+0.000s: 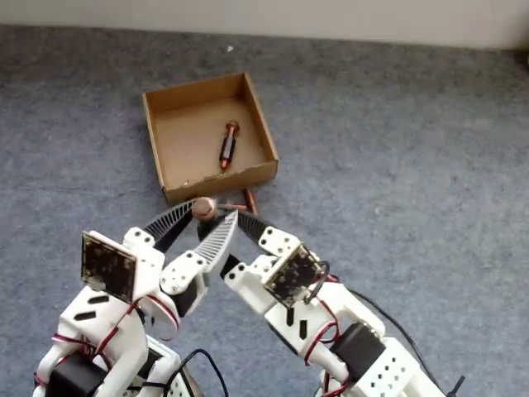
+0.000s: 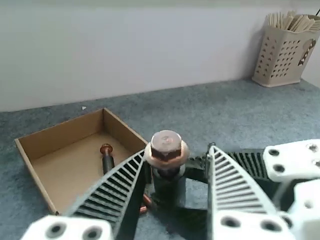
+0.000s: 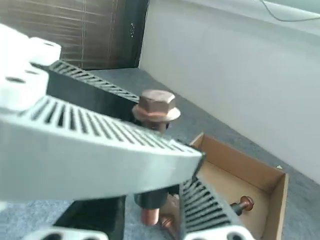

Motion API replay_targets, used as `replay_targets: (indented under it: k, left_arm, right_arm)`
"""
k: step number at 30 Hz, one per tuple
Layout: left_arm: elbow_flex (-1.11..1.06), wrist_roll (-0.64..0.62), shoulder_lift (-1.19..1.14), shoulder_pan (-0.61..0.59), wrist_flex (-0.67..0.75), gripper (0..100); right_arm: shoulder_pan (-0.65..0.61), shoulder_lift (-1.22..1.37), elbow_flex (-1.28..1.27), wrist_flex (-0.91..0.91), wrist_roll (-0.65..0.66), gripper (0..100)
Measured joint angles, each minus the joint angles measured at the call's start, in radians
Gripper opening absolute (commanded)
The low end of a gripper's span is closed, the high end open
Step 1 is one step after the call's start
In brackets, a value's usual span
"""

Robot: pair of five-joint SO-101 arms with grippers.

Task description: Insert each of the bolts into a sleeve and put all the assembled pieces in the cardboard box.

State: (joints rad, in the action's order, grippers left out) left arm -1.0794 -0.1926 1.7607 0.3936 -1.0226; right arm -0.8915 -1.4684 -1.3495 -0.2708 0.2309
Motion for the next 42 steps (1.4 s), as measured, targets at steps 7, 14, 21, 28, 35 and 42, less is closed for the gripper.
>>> replay_targets:
  k: [7, 14, 21, 28, 35, 42]
  left_arm:
    - [0.06, 0.164, 0.0, -0.002, -0.121, 21]
    - [0.04, 0.232, 0.0, -0.212, -0.15, 19]
    - [-0.157, 0.235, 0.0, -0.486, -0.11, 13]
    - [-0.345, 0.192, -0.011, -0.609, 0.009, 13]
    - [-0.387, 0.178, -0.011, -0.641, 0.044, 13]
    - [-0.388, 0.178, -0.011, -0.641, 0.048, 13]
  right_arm:
    - [0.048, -0.002, 0.002, 0.0, -0.002, 0.5]
    - [0.143, 0.041, 0.011, -0.173, -0.132, 0.5]
    - [0.209, 0.4, 0.221, -0.204, -0.167, 0.5]
    - [0.219, 0.911, 0.534, -0.044, -0.167, 0.5]
    - [0.245, 1.37, 0.793, 0.238, -0.167, 0.5]
    - [0.285, 1.74, 1.062, 0.292, -0.167, 4.3]
